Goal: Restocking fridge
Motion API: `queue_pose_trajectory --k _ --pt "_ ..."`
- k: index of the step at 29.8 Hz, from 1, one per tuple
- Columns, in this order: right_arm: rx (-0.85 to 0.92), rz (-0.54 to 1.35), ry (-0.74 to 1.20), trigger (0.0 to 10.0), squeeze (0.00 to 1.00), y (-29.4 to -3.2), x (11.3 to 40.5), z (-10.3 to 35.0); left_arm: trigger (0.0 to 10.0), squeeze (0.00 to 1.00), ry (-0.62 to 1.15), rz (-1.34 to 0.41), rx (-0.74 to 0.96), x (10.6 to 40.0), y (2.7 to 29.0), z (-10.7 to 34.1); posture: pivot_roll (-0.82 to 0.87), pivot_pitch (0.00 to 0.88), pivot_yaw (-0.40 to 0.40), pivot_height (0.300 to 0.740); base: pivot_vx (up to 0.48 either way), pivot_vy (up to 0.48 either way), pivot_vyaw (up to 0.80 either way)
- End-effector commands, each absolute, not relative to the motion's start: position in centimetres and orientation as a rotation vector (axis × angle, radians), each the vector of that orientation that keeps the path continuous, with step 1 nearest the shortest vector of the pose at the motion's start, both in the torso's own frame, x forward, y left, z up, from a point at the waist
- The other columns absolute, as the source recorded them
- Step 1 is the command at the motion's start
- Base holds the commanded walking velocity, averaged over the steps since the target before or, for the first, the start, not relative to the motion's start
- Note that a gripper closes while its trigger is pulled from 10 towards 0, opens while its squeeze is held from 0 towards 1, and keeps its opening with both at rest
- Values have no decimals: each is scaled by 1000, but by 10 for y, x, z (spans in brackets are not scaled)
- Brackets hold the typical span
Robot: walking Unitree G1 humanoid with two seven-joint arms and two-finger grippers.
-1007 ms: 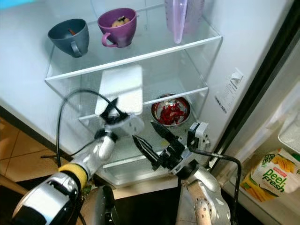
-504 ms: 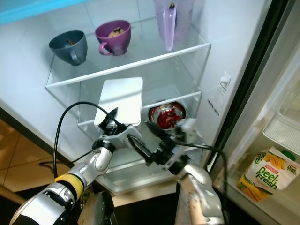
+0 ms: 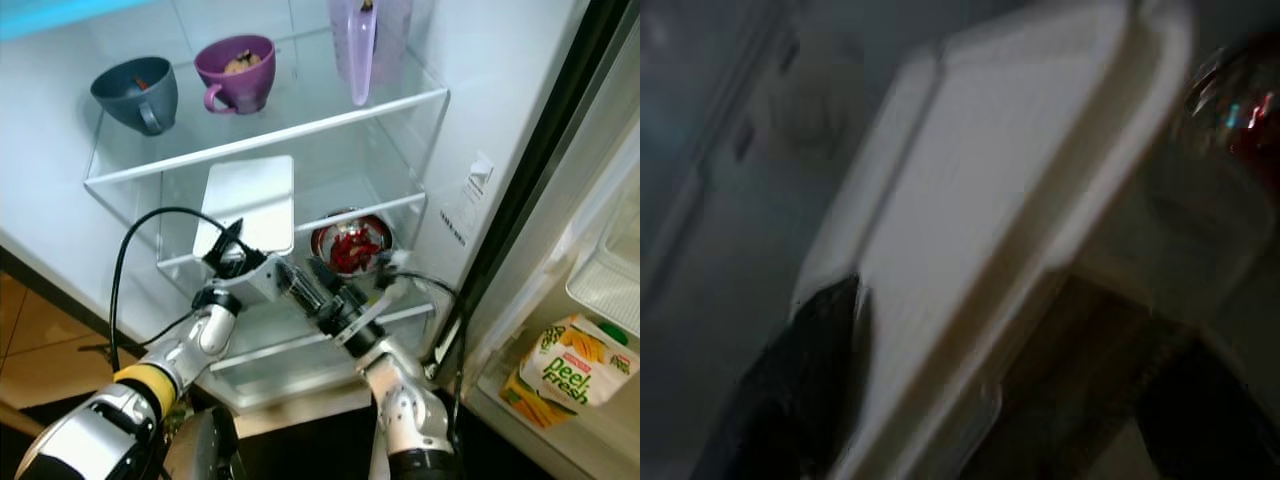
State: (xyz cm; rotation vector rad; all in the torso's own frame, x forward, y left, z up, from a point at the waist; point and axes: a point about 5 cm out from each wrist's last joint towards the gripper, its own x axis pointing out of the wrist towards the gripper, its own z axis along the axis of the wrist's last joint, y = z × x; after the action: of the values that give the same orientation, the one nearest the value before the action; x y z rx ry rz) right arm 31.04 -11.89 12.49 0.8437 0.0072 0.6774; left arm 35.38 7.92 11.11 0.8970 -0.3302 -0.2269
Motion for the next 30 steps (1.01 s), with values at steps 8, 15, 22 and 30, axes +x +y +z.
queue_pose_trajectory --k 8,15,22,30 --pt "1003 648 -22 10000 0 -130 312 125 10000 0 -220 -266 929 340 91 81 -135 275 160 530 0 0 0" --pt "904 578 166 10000 0 -124 317 102 10000 0 -226 -266 929 340 90 81 -133 276 161 530 0 0 0" --pt "788 568 316 10000 0 -113 316 84 10000 0 -237 -264 927 340 90 83 -127 281 161 530 0 0 0" --pt "784 576 268 10000 0 -108 325 95 10000 0 -245 -265 921 339 89 83 -121 292 158 530 0 0 0"
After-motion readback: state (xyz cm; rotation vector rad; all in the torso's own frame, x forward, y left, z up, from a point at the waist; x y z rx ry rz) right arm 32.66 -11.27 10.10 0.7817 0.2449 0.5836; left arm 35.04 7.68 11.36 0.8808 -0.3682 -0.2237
